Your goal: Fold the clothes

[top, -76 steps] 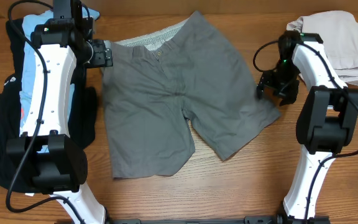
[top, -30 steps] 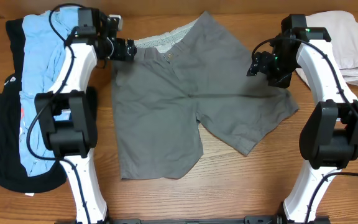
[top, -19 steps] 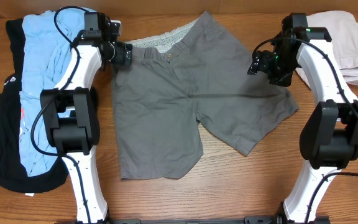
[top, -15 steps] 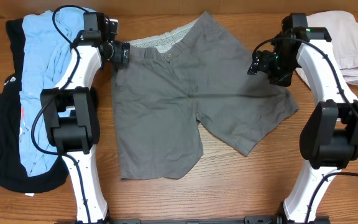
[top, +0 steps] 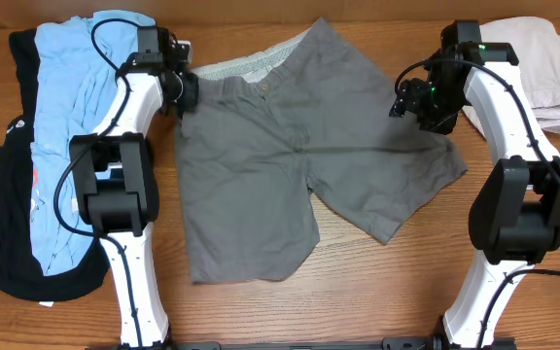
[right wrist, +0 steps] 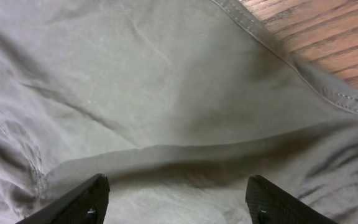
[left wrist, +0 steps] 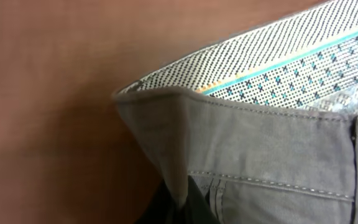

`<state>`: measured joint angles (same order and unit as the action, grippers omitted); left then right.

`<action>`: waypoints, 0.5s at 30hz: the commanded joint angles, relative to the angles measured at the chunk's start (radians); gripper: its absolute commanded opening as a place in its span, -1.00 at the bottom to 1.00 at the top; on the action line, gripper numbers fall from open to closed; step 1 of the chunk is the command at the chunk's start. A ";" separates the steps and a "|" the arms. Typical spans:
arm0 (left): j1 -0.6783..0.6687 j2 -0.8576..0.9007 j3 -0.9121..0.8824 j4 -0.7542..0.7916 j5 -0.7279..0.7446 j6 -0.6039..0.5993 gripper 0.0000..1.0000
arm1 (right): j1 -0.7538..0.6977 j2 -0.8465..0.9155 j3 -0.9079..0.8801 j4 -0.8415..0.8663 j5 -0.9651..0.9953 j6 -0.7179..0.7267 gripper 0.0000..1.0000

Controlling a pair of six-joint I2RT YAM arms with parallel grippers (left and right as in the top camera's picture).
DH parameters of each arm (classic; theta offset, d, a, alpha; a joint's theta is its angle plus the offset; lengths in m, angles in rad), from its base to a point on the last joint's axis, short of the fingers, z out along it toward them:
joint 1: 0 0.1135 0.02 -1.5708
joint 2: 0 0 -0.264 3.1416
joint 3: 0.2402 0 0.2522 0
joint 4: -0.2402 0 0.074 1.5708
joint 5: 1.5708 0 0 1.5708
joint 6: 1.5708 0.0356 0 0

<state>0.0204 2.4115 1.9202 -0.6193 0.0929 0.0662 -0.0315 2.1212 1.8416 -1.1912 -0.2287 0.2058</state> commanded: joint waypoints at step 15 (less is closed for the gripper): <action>0.027 -0.282 -0.007 -0.758 -0.267 -0.144 -0.17 | 0.059 -0.021 0.016 -0.087 0.026 0.043 0.56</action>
<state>0.0475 2.1746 1.9118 -1.3334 -0.0986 -0.0708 0.0086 2.1212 1.8416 -1.2549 -0.2283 0.2100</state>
